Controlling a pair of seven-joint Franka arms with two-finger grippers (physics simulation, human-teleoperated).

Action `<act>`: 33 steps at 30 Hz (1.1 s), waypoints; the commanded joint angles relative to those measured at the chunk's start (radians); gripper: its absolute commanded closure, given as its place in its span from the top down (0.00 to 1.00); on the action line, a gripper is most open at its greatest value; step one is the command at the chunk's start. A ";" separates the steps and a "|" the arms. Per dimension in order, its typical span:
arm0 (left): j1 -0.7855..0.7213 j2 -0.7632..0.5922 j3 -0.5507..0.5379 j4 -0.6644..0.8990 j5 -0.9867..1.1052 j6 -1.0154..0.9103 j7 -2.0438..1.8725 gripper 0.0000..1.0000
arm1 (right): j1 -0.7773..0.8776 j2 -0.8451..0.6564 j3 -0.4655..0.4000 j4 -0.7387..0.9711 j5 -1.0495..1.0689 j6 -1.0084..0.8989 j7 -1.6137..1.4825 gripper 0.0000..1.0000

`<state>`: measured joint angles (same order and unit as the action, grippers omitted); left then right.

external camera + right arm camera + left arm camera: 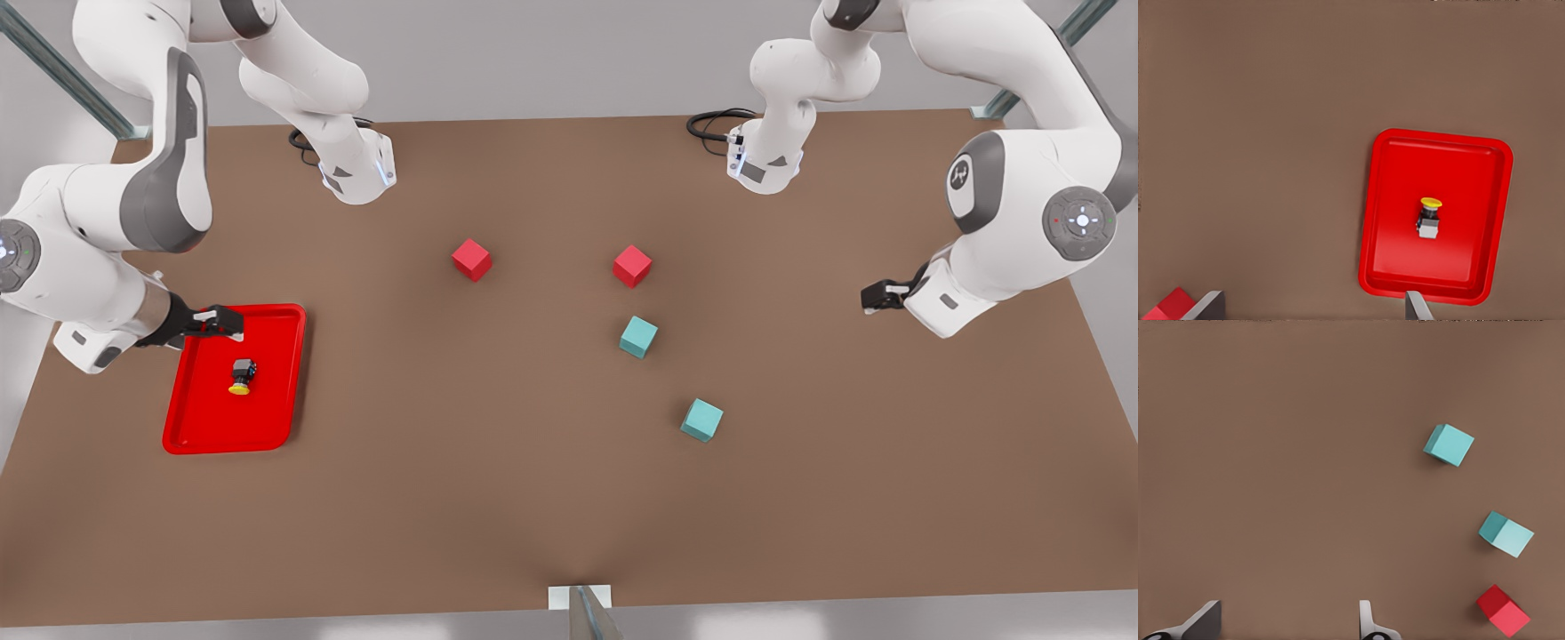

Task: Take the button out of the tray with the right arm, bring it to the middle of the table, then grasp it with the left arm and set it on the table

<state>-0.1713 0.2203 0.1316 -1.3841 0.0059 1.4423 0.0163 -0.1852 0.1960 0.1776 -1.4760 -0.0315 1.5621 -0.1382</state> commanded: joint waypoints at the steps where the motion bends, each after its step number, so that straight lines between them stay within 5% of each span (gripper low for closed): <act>1: 0.001 -0.001 0.000 0.000 0.006 0.020 0.010 1.00 | 0.003 0.000 -0.001 -0.006 0.002 0.006 -0.040 1.00; 9: 0.003 0.007 0.000 0.000 0.005 0.021 0.010 1.00 | -0.180 0.095 -0.012 -0.486 -0.005 0.628 0.083 1.00; 18: 0.004 0.008 0.000 0.000 0.005 0.020 0.010 1.00 | -0.304 0.332 -0.009 -0.305 -0.040 0.601 -0.086 1.00; 33: 0.004 0.022 0.000 -0.001 0.005 0.020 0.010 1.00 | -0.321 0.276 0.002 -0.437 -0.126 0.685 -0.086 1.00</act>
<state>-0.1679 0.2433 0.1317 -1.3856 0.0102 1.4622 0.0245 -0.5052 0.4825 0.1803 -1.9098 -0.1383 2.2141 -0.1822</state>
